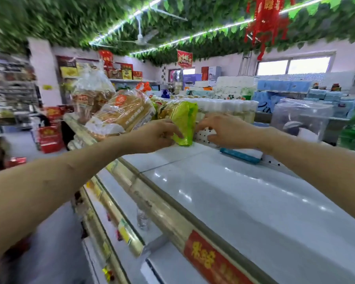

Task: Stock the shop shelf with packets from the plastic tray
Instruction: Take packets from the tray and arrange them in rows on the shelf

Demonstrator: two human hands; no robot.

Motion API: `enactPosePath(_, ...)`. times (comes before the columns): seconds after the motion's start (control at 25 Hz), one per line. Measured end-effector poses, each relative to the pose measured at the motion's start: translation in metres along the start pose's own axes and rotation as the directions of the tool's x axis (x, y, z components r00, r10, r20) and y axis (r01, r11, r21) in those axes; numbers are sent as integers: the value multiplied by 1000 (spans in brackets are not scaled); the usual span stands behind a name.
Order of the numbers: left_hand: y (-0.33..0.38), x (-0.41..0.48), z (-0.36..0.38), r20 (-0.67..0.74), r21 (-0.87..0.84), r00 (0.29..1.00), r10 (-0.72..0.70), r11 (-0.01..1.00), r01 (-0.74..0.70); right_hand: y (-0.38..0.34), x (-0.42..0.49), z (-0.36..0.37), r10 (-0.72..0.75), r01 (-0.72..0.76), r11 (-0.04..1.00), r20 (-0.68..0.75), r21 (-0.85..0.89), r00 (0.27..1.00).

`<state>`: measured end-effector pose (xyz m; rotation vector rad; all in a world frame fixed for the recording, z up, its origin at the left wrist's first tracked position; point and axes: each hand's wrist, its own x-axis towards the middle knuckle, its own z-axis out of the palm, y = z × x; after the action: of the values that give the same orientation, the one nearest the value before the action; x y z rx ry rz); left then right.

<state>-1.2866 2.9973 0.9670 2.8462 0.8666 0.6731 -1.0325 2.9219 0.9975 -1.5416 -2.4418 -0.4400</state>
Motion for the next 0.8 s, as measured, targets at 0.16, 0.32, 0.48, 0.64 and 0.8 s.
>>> enactPosePath(0.16,-5,-99,-42,-31,133,974,-224,965,226,-66,46,21,-215,212,973,26,94,976)
enactPosePath(0.32,-2,-196,-76,-77,180,908,-411,890,418,-143,74,33,-384,374,911,28,175,923)
enactPosePath(0.48,5,-301,-85,-79,200,802,-592,779,595,-233,82,43,-551,525,824,84,213,830)
enactPosePath(0.64,7,-402,-46,43,185,685,-727,680,709,-322,66,90,-652,621,756,325,206,685)
enactPosePath(0.8,12,-492,37,224,162,572,-789,609,777,-391,13,182,-656,542,748,551,382,516)
